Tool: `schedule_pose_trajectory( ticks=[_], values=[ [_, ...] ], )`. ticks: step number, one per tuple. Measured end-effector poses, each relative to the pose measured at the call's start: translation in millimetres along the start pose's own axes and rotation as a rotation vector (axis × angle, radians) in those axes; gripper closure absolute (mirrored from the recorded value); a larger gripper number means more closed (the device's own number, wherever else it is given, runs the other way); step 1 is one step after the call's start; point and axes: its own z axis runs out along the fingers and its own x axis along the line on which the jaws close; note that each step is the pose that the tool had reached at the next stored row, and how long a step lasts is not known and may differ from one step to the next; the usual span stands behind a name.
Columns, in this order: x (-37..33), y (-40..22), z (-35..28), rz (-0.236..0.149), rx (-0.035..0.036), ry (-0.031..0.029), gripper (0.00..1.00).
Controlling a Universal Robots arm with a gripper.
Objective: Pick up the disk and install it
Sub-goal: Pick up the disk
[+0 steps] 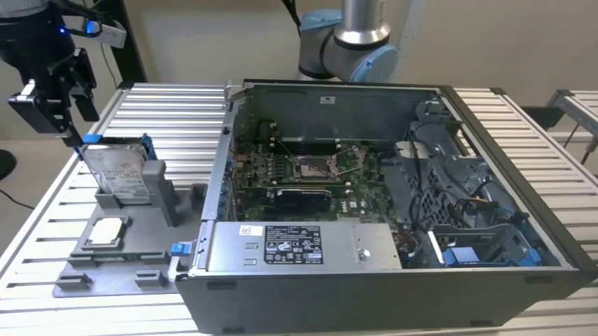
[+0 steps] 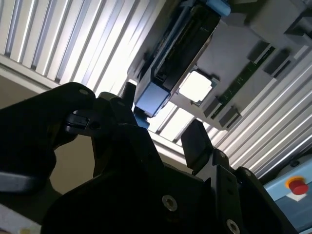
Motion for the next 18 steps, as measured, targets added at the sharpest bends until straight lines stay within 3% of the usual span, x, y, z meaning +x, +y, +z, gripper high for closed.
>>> schedule_pose_trajectory(
  ticks=[18],
  values=[
    [0.9,-0.7,32.7,0.000,0.0000,0.0000,0.00]
  ],
)
